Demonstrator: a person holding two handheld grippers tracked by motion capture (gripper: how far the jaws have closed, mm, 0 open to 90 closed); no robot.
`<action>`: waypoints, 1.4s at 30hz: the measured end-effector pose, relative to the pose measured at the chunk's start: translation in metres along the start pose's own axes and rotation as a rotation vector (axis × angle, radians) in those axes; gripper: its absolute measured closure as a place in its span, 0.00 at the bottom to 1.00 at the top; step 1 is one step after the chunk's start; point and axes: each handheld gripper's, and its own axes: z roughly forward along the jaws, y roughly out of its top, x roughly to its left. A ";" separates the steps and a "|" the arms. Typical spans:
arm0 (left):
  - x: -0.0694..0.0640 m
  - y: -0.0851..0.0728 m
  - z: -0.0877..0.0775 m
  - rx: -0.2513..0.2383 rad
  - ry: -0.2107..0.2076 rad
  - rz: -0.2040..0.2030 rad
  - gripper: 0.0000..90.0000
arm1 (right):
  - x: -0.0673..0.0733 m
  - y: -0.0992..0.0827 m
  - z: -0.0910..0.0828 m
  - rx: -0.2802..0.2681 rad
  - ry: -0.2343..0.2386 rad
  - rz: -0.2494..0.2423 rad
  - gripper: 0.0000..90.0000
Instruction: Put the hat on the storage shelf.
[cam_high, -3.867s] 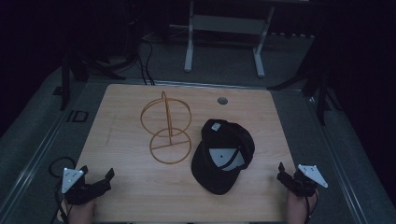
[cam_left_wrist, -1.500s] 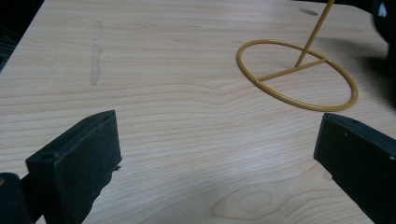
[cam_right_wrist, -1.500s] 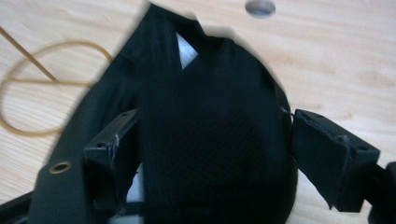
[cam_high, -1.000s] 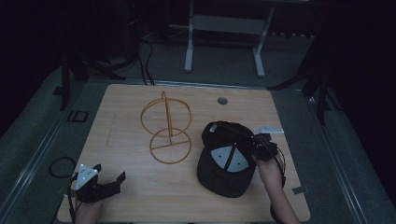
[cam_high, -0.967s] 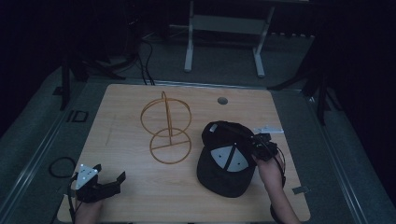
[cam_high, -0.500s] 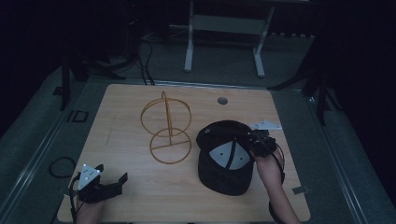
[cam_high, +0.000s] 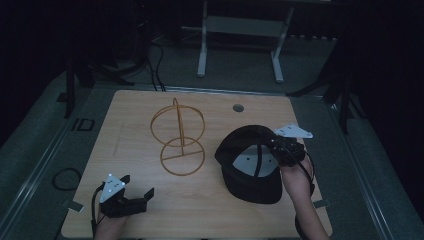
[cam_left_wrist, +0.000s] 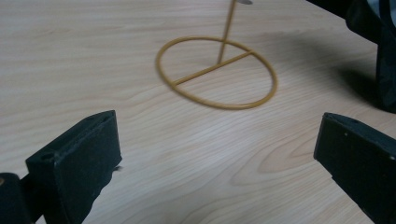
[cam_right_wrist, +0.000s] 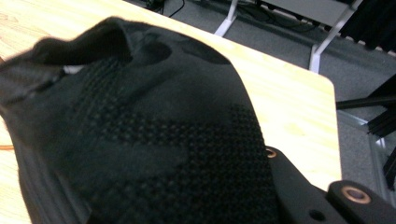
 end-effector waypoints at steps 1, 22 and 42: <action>-0.007 0.004 0.004 0.000 -0.020 0.005 0.01 | 0.000 0.002 -0.005 -0.011 -0.004 -0.006 0.99; -0.082 0.062 0.047 -0.036 -0.219 0.143 0.08 | 0.006 0.005 -0.034 -0.091 0.021 -0.048 0.99; -0.136 0.117 0.095 -0.036 -0.330 0.226 0.15 | 0.021 0.008 -0.053 -0.148 0.090 -0.080 0.98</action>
